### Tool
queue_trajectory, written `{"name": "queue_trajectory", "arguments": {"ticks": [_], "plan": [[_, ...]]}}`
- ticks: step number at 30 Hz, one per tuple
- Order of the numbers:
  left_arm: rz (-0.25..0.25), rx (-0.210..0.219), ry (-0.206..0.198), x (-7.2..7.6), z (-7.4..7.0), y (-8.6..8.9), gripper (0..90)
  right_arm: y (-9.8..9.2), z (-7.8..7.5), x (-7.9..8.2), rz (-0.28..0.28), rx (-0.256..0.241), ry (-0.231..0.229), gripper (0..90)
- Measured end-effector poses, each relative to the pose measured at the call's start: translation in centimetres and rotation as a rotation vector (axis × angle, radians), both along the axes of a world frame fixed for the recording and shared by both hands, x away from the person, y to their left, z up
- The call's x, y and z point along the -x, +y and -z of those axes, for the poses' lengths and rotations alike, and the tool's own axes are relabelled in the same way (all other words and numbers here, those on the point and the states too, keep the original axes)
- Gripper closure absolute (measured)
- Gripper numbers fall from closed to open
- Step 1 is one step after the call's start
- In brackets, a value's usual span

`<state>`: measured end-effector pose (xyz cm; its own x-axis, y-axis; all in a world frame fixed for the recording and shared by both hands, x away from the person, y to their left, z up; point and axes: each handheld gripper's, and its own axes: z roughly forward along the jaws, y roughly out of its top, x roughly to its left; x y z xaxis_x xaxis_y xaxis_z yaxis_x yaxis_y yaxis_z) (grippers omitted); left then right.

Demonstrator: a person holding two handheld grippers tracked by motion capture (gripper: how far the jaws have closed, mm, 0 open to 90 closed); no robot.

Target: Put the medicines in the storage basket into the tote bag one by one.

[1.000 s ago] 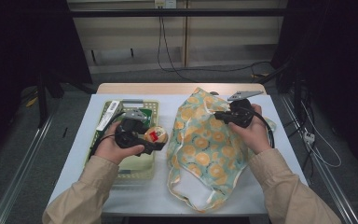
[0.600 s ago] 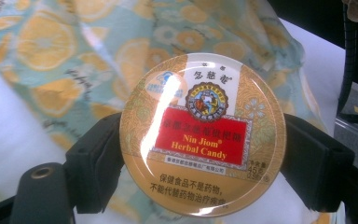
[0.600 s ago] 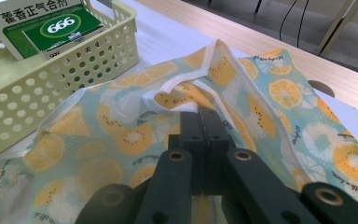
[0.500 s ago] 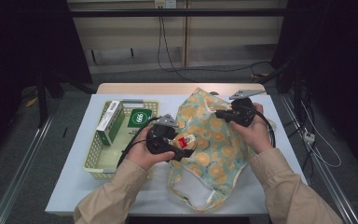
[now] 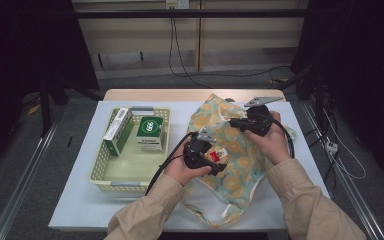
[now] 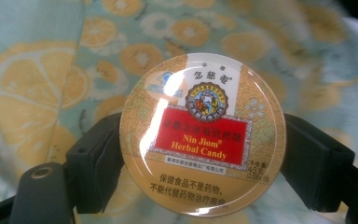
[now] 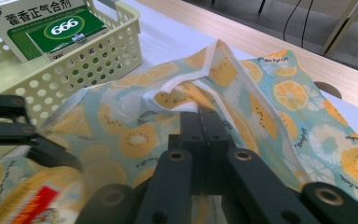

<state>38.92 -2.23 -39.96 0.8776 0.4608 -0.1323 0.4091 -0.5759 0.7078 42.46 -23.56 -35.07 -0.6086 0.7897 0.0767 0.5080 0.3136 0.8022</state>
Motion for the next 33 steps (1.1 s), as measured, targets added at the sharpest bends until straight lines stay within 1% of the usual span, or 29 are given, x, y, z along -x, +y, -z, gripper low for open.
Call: {"name": "queue_trajectory", "arguments": {"ticks": [1,2,3,4,5,7,9,11,13,14,15,16,19,20,21,22,23,24,25,26,27,28,30,31,33], "plan": [[-0.023,-0.009,0.0,-0.2,0.3,-0.2,20.4,0.0,0.0,0.0,-0.001,0.001,-0.001,90.0],[-0.017,0.001,0.014,-0.5,0.7,-0.3,20.4,0.0,0.0,0.0,-0.001,0.001,-0.001,90.0],[-0.028,0.002,0.017,-0.7,1.0,-0.5,20.4,0.0,0.0,-0.1,-0.001,0.002,-0.001,90.0],[-0.029,-0.007,0.014,-0.9,1.2,-0.6,20.4,0.0,0.1,-0.1,0.0,0.001,0.002,90.0],[-0.037,-0.007,0.009,-1.0,1.4,-0.8,20.4,0.0,0.1,-0.1,0.001,0.003,0.001,90.0],[-0.051,0.006,0.005,-1.4,1.8,-1.1,20.4,-0.1,0.2,-0.2,0.004,-0.001,0.002,90.0],[-0.082,0.017,0.002,-1.9,2.3,-1.3,20.4,-0.2,0.3,-0.3,0.012,0.003,0.003,90.0],[-0.097,0.013,0.002,-2.4,2.7,-1.4,20.4,-0.2,0.4,-0.4,0.013,0.002,0.012,90.0],[-0.11,-0.003,-0.015,-2.7,3.1,-1.7,20.4,-0.3,0.5,-0.5,0.015,0.003,0.011,90.0],[-0.106,-0.014,-0.026,-2.9,3.2,-1.9,20.4,-0.2,0.5,-0.5,0.017,0.0,0.014,90.0],[-0.102,-0.014,-0.036,-3.0,3.3,-2.1,20.4,-0.2,0.6,-0.6,0.018,-0.002,0.014,90.0],[-0.095,-0.003,-0.031,-3.0,3.4,-2.3,20.4,-0.2,0.6,-0.6,0.018,-0.003,0.015,90.0],[-0.105,0.008,-0.039,-3.1,3.7,-2.9,20.3,-0.2,0.7,-0.7,0.02,-0.001,0.015,90.0],[-0.093,0.026,-0.028,-3.2,3.9,-3.0,20.2,-0.2,0.7,-0.8,0.023,-0.002,0.013,90.0],[-0.101,0.012,-0.041,-3.2,4.0,-3.2,19.9,-0.3,0.7,-0.8,0.027,-0.004,0.015,90.0],[-0.085,0.015,-0.048,-3.2,4.1,-3.2,19.4,-0.3,0.8,-0.9,0.026,-0.005,0.018,90.0],[-0.09,0.009,-0.062,-3.1,4.2,-3.3,16.9,-0.3,0.8,-0.9,0.025,-0.005,0.016,90.0],[-0.075,0.015,-0.055,-3.2,4.2,-3.2,14.2,-0.2,0.8,-0.9,0.025,-0.007,0.017,90.0],[-0.069,0.011,-0.06,-3.1,4.1,-3.2,13.0,-0.2,0.8,-0.8,0.023,-0.008,0.018,90.0],[-0.07,-0.002,-0.072,-3.1,4.0,-3.1,11.9,-0.2,0.8,-0.8,0.021,-0.007,0.019,90.0],[-0.056,0.006,-0.064,-3.0,4.0,-3.0,11.2,-0.2,0.9,-0.8,0.021,-0.004,0.018,90.0],[-0.051,-0.006,-0.066,-3.0,3.8,-2.9,11.5,-0.2,0.9,-0.8,0.02,-0.005,0.019,90.0],[-0.035,-0.012,-0.067,-2.7,3.4,-2.7,12.0,-0.2,0.9,-0.8,0.02,-0.006,0.019,90.0],[-0.032,-0.02,-0.069,-2.5,3.2,-2.5,12.8,-0.2,0.8,-0.8,0.02,-0.003,0.018,90.0],[-0.007,-0.058,-0.065,-2.1,2.8,-2.0,17.1,-0.2,0.8,-0.7,0.018,-0.001,0.016,90.0]]}}
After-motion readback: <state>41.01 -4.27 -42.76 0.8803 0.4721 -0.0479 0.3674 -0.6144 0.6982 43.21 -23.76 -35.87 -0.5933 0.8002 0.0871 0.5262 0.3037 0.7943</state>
